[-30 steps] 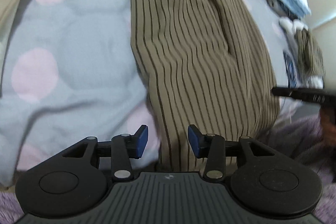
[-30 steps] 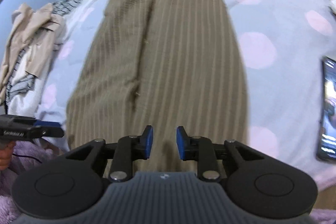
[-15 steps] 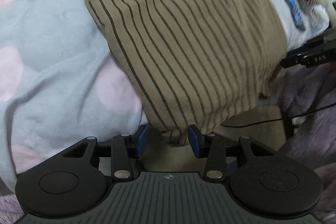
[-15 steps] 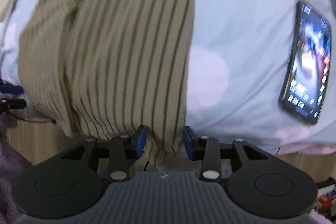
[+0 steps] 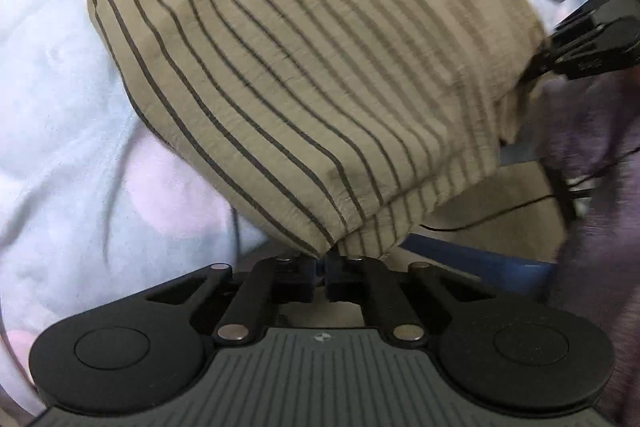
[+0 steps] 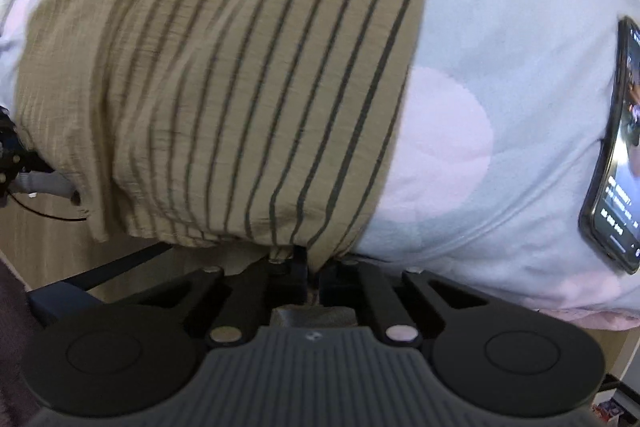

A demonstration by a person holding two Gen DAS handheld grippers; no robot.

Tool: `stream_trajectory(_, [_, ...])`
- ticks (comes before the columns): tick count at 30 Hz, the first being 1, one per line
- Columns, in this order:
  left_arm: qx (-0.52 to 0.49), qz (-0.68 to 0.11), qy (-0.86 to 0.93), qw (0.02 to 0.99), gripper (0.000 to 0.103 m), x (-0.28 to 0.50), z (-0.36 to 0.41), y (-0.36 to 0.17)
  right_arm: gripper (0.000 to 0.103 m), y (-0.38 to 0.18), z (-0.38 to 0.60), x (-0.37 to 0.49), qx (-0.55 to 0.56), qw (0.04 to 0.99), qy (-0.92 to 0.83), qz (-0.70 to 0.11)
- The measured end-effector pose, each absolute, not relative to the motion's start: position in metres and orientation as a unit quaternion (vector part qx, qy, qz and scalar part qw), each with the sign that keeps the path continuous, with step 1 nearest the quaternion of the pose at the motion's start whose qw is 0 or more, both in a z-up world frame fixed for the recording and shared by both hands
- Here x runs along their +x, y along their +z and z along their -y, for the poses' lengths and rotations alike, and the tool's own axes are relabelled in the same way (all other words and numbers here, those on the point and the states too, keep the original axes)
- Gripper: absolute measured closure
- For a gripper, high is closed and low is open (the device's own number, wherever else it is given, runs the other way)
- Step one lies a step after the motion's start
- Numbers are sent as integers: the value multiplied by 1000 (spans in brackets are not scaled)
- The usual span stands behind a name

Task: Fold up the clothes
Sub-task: 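Grasp the hem end of the lengthwise-folded shirt with both grippers, then lift the hem with both grippers and fold it toward the collar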

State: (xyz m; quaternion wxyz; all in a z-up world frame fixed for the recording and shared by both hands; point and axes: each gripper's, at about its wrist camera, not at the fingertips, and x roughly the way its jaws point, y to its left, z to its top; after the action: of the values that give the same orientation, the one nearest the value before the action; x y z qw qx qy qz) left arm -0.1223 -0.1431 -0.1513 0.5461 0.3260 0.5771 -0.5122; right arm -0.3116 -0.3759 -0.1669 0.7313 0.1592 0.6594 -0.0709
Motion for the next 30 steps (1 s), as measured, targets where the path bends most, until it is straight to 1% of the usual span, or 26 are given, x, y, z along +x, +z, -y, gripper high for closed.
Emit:
stream_trajectory(10, [288,-584,-586,483,103,-111,119,-79,101,-97,363,-336,165,744,20,-648])
stream_trajectory(13, [286,-596,-584,472,103,-101,101,-75,102,-88,366,-348,160,742,31,-651])
stream_trajectory(15, [287,-604,-575,471,103,-97,100,-78,102,-91,372,-359,162,737,33,-655])
stream_trajectory(20, [292,-617,-553,478,103,-90,101,-88,102,-102,379,-353,182,733,16,-655])
stream_trajectory(25, [255,-593,-589,486,103,-86,98,-65,102,-82,372,-346,196,763,21,-615])
stream_trajectory(30, [229,-549,-603,531,103,-60,99,-29,102,-45,384,-337,192,803,17,-565])
